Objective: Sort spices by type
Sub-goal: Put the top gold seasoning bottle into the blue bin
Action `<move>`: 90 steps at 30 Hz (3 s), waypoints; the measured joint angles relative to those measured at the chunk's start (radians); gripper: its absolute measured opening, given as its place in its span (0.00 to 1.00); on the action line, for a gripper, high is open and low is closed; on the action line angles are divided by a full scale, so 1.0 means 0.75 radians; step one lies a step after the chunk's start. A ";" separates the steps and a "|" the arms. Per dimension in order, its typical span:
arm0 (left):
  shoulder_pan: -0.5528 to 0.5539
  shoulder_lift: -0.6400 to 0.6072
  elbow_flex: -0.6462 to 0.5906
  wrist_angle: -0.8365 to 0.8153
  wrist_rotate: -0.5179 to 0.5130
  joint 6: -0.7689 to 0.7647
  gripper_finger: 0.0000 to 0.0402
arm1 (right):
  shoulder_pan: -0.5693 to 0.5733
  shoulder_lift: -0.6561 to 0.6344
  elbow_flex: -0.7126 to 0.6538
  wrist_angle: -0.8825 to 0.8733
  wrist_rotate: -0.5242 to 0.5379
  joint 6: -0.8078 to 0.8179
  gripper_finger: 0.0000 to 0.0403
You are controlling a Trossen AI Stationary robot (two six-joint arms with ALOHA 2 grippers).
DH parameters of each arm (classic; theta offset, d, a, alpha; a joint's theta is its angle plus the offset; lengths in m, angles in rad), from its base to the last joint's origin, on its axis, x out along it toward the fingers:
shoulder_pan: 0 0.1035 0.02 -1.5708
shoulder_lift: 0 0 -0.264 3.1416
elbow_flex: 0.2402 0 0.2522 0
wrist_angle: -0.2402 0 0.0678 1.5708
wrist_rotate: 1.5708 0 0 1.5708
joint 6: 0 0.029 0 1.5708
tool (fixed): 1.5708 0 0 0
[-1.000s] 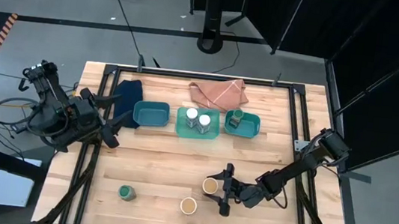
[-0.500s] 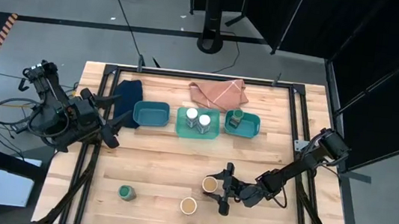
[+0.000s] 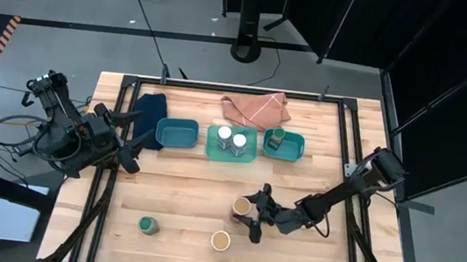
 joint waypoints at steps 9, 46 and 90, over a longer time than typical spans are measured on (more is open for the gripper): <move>0.000 0.001 0.000 0.000 0.000 0.000 0.77 | -0.161 0.000 0.229 -0.173 -0.091 -0.303 0.71; 0.000 0.001 0.000 -0.011 0.000 0.002 0.77 | -0.718 0.176 0.870 -0.478 -0.563 -0.753 0.71; -0.001 -0.002 0.000 -0.045 0.001 -0.001 0.77 | -0.910 0.899 1.822 -0.758 -0.889 -0.632 0.71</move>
